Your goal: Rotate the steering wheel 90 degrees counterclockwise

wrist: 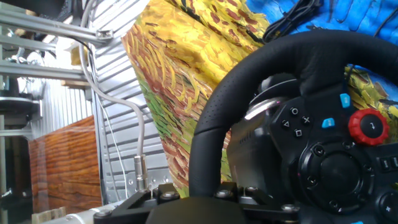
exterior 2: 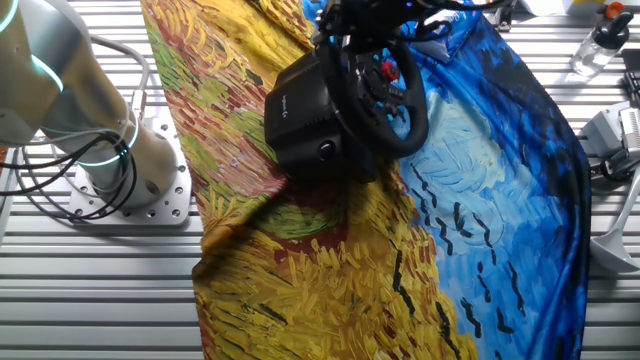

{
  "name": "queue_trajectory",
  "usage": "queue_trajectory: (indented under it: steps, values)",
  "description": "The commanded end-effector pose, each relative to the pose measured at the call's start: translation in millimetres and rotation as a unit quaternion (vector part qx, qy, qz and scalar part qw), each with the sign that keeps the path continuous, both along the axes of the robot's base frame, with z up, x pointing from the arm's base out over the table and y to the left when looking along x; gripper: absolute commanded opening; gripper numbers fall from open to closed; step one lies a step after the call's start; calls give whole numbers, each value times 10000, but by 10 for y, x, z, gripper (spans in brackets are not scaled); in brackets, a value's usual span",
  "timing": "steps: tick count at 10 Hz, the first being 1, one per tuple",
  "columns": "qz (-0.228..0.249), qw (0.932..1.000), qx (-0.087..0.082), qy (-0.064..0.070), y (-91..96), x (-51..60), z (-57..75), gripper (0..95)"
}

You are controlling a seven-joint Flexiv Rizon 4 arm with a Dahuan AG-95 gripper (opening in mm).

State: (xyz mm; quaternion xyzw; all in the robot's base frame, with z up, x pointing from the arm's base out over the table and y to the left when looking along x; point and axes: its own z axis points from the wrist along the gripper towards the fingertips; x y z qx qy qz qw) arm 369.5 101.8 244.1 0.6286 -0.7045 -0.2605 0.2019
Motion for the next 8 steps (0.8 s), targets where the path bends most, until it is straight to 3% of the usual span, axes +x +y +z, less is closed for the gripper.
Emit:
queue_trajectory:
  steps: [1, 4, 8]
  values:
    - [48, 10000, -17, 59, -4, 25, -14, 0]
    - [189, 9998, -10, 116, -12, 24, -10, 0]
    - [518, 9986, -16, 69, -46, 16, 6, 0]
